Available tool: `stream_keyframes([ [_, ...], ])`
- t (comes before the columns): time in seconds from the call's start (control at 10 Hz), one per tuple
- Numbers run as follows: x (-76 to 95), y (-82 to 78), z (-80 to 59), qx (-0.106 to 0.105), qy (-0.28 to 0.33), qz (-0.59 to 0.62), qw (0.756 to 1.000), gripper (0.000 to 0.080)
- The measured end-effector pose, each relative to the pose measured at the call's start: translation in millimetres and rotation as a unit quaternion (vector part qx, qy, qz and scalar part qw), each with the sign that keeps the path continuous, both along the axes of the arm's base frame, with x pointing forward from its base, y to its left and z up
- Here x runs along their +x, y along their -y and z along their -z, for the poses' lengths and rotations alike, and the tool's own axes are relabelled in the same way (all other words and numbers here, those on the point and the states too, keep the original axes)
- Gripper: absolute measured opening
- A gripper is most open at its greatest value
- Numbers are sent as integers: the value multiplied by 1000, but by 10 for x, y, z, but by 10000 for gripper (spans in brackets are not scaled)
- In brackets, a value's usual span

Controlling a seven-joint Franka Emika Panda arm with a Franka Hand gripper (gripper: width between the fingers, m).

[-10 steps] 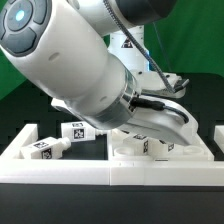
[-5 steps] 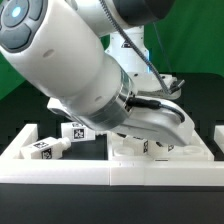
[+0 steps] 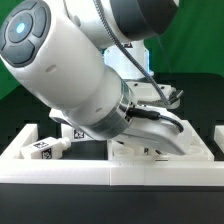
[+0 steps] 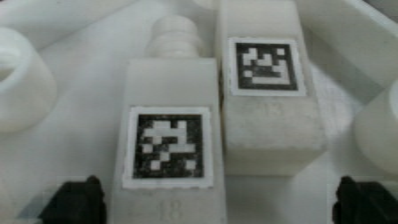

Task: Assemble one leg

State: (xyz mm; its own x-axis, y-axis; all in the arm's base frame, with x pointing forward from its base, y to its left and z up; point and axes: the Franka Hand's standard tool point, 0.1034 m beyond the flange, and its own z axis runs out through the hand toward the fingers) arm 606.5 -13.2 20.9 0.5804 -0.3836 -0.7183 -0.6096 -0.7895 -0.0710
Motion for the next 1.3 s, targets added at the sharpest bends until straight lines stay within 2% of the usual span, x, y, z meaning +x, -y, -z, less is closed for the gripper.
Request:
stream_keyframes([
  [0.3, -41, 11, 22, 10, 1, -10, 1000, 649],
  [0.4, -44, 14, 29, 10, 1, -10, 1000, 535],
  [0.5, -44, 14, 30, 10, 1, -10, 1000, 535],
  [0.6, -45, 15, 31, 10, 1, -10, 1000, 361],
  [0.7, -45, 15, 31, 10, 1, -10, 1000, 285],
  [1.0, -21, 16, -3, 9, 4, -10, 1000, 285],
  [1.1, -16, 13, -71, 12, 3, -12, 1000, 285],
  [1.3, 26, -26, -439, 19, -2, -17, 1000, 285],
])
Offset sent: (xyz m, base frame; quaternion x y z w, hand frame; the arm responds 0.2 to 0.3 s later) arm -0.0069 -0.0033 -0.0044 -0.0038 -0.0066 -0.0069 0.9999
